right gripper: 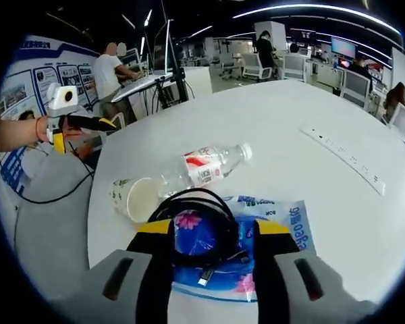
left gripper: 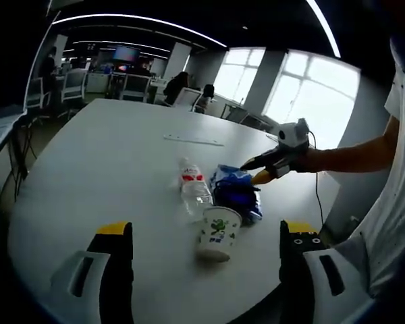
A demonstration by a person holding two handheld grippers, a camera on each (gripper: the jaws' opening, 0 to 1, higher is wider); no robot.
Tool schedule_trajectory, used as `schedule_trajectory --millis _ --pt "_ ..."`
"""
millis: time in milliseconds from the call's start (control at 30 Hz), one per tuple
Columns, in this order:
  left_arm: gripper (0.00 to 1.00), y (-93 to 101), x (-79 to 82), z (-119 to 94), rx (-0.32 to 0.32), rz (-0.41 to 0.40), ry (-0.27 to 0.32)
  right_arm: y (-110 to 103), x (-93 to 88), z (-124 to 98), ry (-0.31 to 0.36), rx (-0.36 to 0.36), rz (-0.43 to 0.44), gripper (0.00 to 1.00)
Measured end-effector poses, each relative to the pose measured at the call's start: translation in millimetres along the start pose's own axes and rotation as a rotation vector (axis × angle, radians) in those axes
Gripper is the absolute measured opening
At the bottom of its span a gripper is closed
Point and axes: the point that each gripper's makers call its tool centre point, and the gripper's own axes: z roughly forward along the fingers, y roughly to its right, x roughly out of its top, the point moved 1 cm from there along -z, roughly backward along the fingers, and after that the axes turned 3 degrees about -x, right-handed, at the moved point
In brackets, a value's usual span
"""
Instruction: Arrange the tabletop items into an orderly group along one side of the table until the central work area is clear of visible clutter.
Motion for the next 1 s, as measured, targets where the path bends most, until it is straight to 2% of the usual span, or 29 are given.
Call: schedule_trajectory --millis 733,1000 --pt "0.91 -4.2 -4.0 -0.6 0.019 -0.034 0.011 5.3 -11.0 25.2 -0.080 0.019 -0.002 0.37" --pt "0.91 -6.3 -5.0 -0.4 0.023 -0.044 0.016 7.7 -15.8 34.2 -0.121 0.030 -0.032 0.34"
